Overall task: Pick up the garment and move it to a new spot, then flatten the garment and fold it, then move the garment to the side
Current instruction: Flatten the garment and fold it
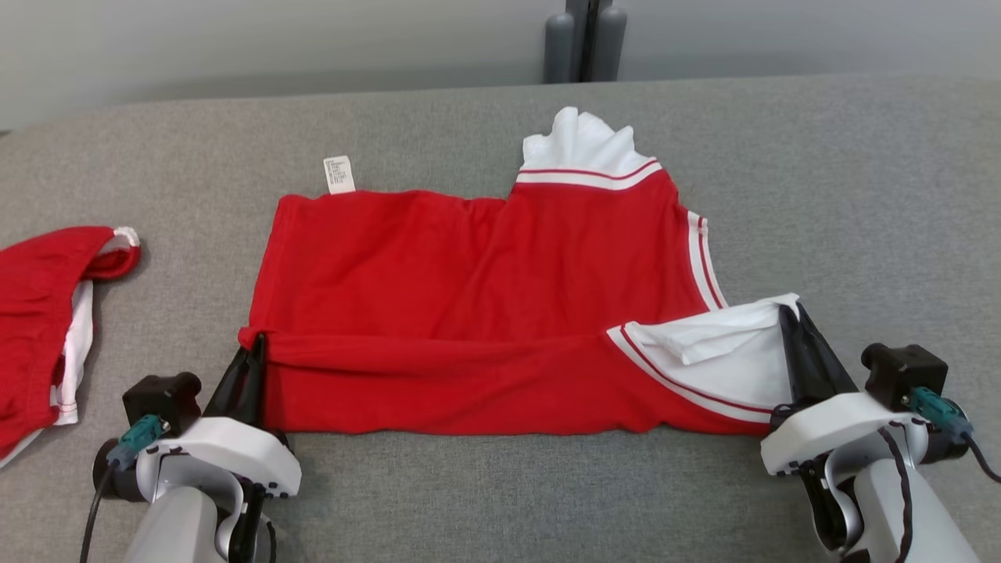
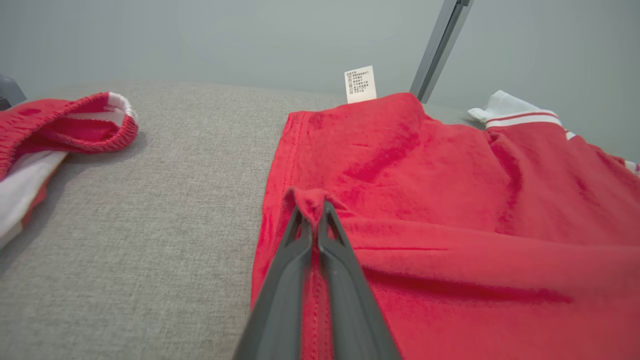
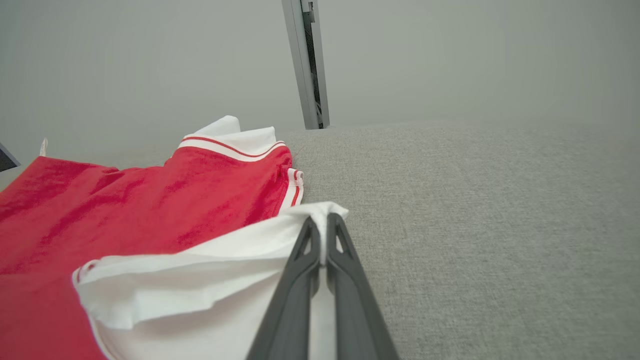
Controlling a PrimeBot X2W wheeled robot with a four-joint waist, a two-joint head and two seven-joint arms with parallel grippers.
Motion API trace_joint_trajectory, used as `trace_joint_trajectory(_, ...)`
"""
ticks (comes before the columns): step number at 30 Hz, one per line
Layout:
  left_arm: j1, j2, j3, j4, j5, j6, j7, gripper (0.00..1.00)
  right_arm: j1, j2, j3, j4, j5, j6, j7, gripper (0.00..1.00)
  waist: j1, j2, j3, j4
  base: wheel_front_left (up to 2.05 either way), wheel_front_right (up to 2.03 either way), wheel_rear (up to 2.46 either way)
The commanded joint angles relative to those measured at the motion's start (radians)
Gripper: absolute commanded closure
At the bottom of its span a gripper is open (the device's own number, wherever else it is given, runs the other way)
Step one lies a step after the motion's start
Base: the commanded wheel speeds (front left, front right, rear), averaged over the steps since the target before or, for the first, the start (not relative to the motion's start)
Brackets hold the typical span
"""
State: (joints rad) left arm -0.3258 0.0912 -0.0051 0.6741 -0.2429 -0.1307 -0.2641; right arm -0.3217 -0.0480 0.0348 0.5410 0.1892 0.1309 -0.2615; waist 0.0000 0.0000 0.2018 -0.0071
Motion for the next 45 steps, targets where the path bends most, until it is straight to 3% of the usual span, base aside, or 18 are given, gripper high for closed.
trace_joint_trajectory(1,-0.022,0.012,0.000,0.003,-0.006,0.000,0.000,1.00,-0.020,-0.006,-0.001,0.012,-0.001,0.000,-0.005,1.00,0.0000,0.0000,0.029,0.009,0.00,0.00,0.00)
trace_joint_trajectory(7,-0.059,0.018,-0.006,-0.001,-0.012,0.000,0.000,1.00,-0.068,-0.006,0.003,0.035,-0.005,0.000,-0.005,1.00,0.0000,0.0000,0.059,0.013,0.00,0.00,0.00)
trace_joint_trajectory(8,-0.062,0.017,-0.005,-0.009,-0.011,0.000,0.000,0.96,-0.074,-0.006,-0.006,0.029,-0.003,0.000,-0.005,0.92,0.0000,0.0000,0.063,0.014,0.00,0.00,0.00)
trace_joint_trajectory(9,-0.062,0.016,0.000,-0.022,-0.010,0.000,0.000,0.38,-0.078,-0.007,-0.011,0.023,0.002,0.000,-0.005,0.53,0.0000,0.0000,0.066,0.015,0.00,0.00,0.00)
trace_joint_trajectory(10,-0.056,0.014,0.009,-0.034,-0.008,0.000,0.000,0.00,-0.078,-0.006,-0.010,0.019,0.004,0.000,-0.005,0.00,0.0000,0.0000,0.069,0.015,0.00,0.00,0.00)
trace_joint_trajectory(16,0.033,-0.010,0.060,-0.085,0.010,0.001,0.000,0.00,-0.022,-0.006,-0.032,-0.090,0.026,0.000,-0.005,0.00,0.0000,0.0000,0.065,0.009,0.00,0.00,0.00)
trace_joint_trajectory(23,0.122,-0.030,0.051,-0.090,0.015,0.000,0.000,0.00,0.124,-0.006,-0.021,-0.174,0.059,0.000,-0.005,0.00,0.0000,0.0000,0.056,0.013,0.00,0.00,0.00)
trace_joint_trajectory(29,0.129,-0.035,0.057,-0.073,0.023,0.000,0.000,0.00,0.193,-0.006,0.006,-0.141,0.082,0.000,-0.005,0.00,0.0000,0.0000,0.054,0.011,0.00,0.00,0.00)
trace_joint_trajectory(38,0.101,-0.037,0.054,-0.064,0.021,0.000,0.000,0.00,0.150,-0.005,0.026,-0.018,0.099,0.000,-0.003,0.00,0.0000,0.0000,0.062,0.018,0.00,0.00,0.00)
trace_joint_trajectory(39,0.096,-0.037,0.052,-0.065,0.020,0.000,0.000,0.00,0.142,-0.005,0.029,-0.004,0.099,0.000,-0.002,0.06,0.0000,0.0000,0.065,0.019,0.00,0.00,0.00)
trace_joint_trajectory(42,0.084,-0.037,0.053,-0.062,0.018,0.000,0.000,0.00,0.117,-0.003,0.064,0.060,0.105,0.000,0.003,0.96,0.0000,0.0000,0.073,0.021,0.00,0.00,0.00)
trace_joint_trajectory(45,0.077,-0.036,0.060,-0.055,0.014,0.000,0.000,0.00,0.098,-0.002,0.077,0.095,0.113,-0.001,0.004,1.00,0.0000,0.0000,0.075,0.020,0.00,0.00,0.00)
